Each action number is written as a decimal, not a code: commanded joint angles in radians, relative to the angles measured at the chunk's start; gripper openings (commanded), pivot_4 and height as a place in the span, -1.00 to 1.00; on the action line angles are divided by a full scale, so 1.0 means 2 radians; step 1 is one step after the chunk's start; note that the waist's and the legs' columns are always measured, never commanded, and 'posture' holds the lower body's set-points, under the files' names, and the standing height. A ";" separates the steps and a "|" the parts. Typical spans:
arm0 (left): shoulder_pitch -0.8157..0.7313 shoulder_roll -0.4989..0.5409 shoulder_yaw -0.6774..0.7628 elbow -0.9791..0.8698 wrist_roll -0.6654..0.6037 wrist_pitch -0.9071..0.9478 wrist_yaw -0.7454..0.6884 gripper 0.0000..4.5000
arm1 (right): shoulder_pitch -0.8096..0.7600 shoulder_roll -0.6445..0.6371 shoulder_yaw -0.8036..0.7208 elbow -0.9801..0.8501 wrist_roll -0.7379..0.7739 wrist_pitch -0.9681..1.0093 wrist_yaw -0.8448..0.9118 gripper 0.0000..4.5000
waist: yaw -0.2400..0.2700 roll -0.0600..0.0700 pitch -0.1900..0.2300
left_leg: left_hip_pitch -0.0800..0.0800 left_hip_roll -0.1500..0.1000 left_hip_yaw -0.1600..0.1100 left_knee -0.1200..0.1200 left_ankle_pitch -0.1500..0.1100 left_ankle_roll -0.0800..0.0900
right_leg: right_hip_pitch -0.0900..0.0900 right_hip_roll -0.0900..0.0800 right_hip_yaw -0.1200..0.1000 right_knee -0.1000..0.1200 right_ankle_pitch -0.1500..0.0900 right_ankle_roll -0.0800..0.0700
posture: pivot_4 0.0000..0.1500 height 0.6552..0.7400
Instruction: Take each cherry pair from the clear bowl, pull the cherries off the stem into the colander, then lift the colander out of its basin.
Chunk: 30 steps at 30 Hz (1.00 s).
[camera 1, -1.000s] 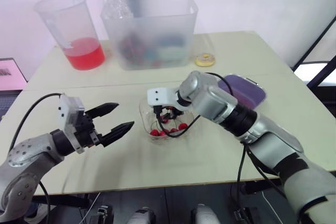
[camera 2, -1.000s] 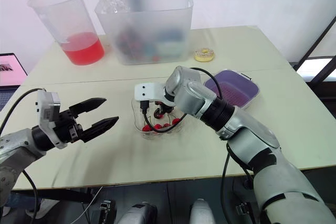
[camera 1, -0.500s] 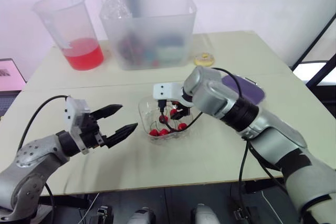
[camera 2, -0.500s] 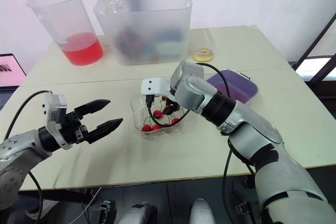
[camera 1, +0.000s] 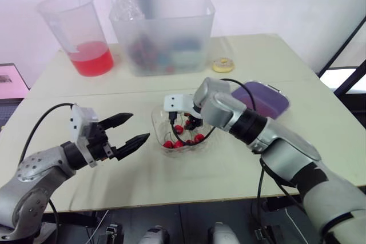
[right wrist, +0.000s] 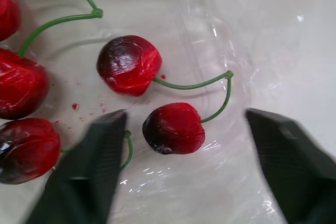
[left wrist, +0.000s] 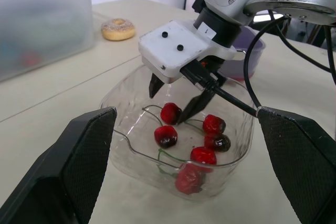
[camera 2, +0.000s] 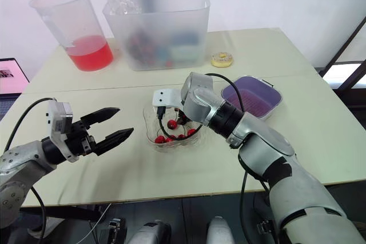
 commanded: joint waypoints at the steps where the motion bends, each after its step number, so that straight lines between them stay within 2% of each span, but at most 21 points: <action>1: -0.001 0.003 0.008 -0.018 -0.004 -0.005 0.001 1.00 | -0.010 0.003 -0.003 -0.006 -0.009 0.003 0.002 0.29 | 0.000 0.000 0.000 | 0.000 0.000 0.000 0.000 0.000 0.000 | 0.000 0.000 0.000 0.000 0.000 0.000 | 1.00 1.00; 14: -0.008 0.004 0.005 -0.019 -0.004 -0.002 0.004 1.00 | 0.002 -0.001 0.013 -0.012 -0.018 0.017 0.026 0.29 | 0.000 0.000 0.000 | 0.000 0.000 0.000 0.000 0.000 0.000 | 0.000 0.000 0.000 0.000 0.000 0.000 | 1.00 1.00; 16: -0.009 0.004 0.005 -0.018 -0.004 -0.002 0.004 1.00 | 0.002 0.003 0.010 -0.007 -0.018 0.017 0.022 0.08 | 0.000 0.000 0.000 | 0.000 0.000 0.000 0.000 0.000 0.000 | 0.000 0.000 0.000 0.000 0.000 0.000 | 1.00 1.00; 18: -0.009 0.005 0.005 -0.019 -0.004 -0.001 0.004 1.00 | 0.002 0.005 0.010 -0.004 -0.018 0.016 0.020 -0.23 | 0.000 0.000 0.000 | 0.000 0.000 0.000 0.000 0.000 0.000 | 0.000 0.000 0.000 0.000 0.000 0.000 | 1.00 1.00; 19: -0.009 0.005 0.006 -0.019 -0.005 -0.001 0.004 1.00 | 0.002 0.005 0.010 -0.003 -0.018 0.015 0.020 -0.50 | 0.000 0.000 0.000 | 0.000 0.000 0.000 0.000 0.000 0.000 | 0.000 0.000 0.000 0.000 0.000 0.000 | 1.00 1.00; 21: -0.008 0.006 0.008 -0.019 -0.006 -0.001 0.003 1.00 | 0.002 0.006 0.008 -0.005 -0.017 0.015 0.020 -0.81 | 0.000 0.000 0.000 | 0.000 0.000 0.000 0.000 0.000 0.000 | 0.000 0.000 0.000 0.000 0.000 0.000 | 1.00 1.00; 30: -0.012 0.007 0.010 -0.011 -0.006 0.000 0.000 1.00 | -0.004 -0.012 -0.021 -0.052 0.000 -0.005 0.033 -0.81 | 0.000 0.000 0.000 | 0.000 0.000 0.000 0.000 0.000 0.000 | 0.000 0.000 0.000 0.000 0.000 0.000 | 1.00 1.00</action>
